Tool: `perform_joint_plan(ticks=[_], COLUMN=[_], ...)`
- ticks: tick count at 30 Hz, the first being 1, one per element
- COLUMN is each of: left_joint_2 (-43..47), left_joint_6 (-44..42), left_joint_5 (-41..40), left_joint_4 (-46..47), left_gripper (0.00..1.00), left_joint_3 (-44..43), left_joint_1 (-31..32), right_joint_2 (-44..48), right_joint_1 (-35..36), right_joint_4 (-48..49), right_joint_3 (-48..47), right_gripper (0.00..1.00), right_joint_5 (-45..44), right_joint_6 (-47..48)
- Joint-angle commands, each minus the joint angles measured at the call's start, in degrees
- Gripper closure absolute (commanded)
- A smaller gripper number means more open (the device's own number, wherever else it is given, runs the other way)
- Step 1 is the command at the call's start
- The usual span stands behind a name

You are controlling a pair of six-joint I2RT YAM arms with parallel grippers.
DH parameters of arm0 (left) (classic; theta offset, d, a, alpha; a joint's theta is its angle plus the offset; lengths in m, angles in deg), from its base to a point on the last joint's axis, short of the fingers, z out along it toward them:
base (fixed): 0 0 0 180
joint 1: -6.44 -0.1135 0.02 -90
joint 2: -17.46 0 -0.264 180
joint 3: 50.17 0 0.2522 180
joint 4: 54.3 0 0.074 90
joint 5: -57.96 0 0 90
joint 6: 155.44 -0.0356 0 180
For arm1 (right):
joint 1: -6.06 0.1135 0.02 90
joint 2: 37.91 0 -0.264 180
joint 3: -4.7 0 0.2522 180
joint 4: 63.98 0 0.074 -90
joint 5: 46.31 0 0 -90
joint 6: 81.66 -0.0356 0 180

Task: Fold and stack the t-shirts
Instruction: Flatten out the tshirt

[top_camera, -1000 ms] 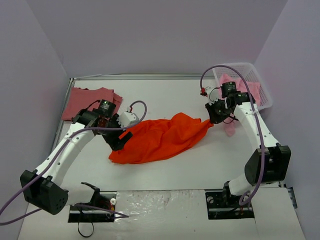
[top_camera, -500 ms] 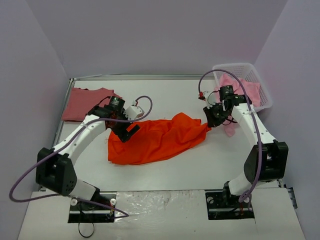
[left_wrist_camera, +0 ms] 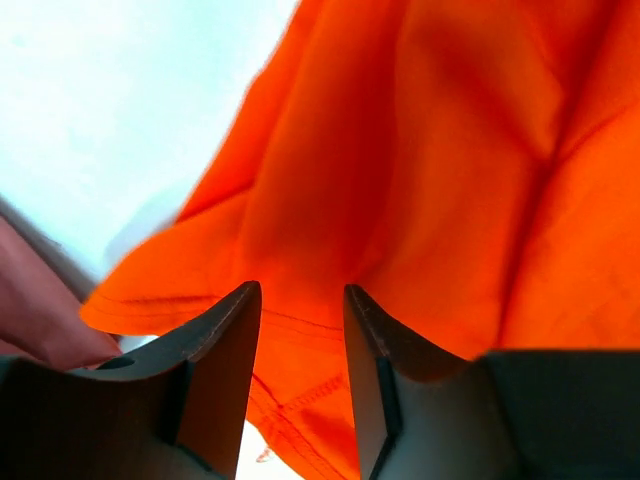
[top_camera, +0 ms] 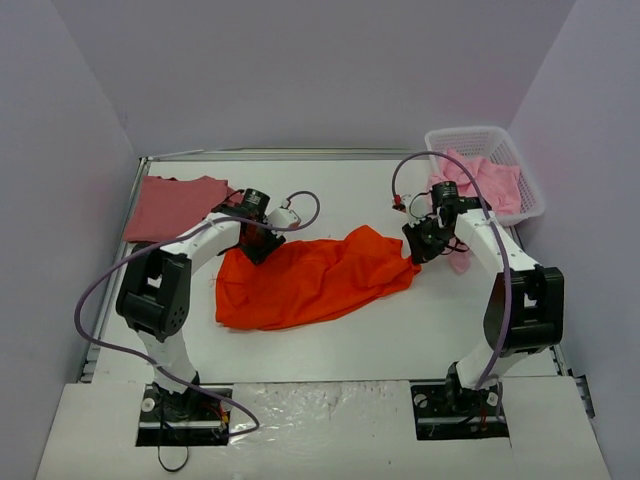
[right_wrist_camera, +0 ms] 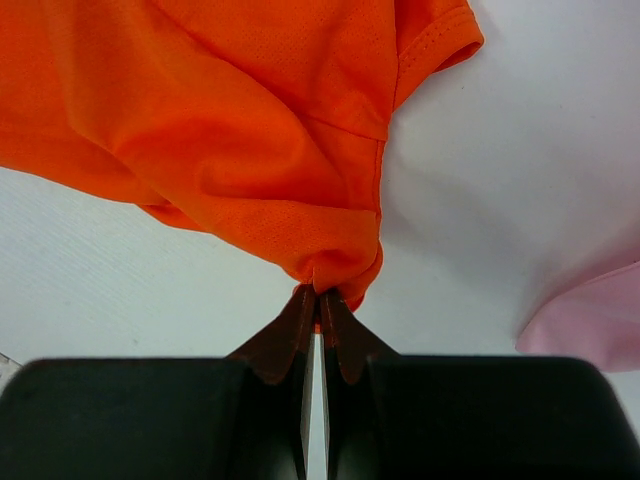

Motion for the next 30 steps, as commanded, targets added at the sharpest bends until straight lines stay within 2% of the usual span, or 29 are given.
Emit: perform_joint_plan(ticks=[1, 5, 9, 12, 15, 24, 30], left_joint_2=[-0.05, -1.63, -1.98, -1.37, 0.12, 1.27, -4.35], left_joint_6=[-1.98, -3.74, -4.18, -4.89, -4.98, -4.19, -5.85], left_joint_5=[0.35, 1.32, 2.90, 5.88, 6.86, 8.44, 6.68], left_joint_4=[0.91, -1.46, -3.23, -6.21, -6.66, -8.50, -9.56], left_gripper=[0.64, 0.59, 0.68, 0.53, 0.47, 0.43, 0.41], left_joint_3=[-3.89, -4.15, -3.98, -4.42, -3.81, -5.03, -4.86], left_joint_1=[-0.91, -0.99, -1.08, -1.34, -1.52, -1.70, -1.52], right_joint_2=[-1.26, -2.41, -2.50, -2.41, -2.32, -2.06, -3.28], right_joint_1=[0.09, 0.09, 0.09, 0.09, 0.09, 0.09, 0.17], right_joint_4=[0.41, 0.51, 0.50, 0.50, 0.59, 2.17, 2.97], right_joint_3=[0.18, -0.35, -0.96, -1.23, -0.79, 1.93, 2.37], right_gripper=[1.00, 1.00, 1.00, 1.00, 1.00, 1.00, 1.00], right_joint_5=[0.31, 0.49, -0.13, -0.83, -0.83, -1.36, -1.89], right_joint_6=[-0.60, -0.86, -1.04, -1.30, -1.22, -1.30, -1.30])
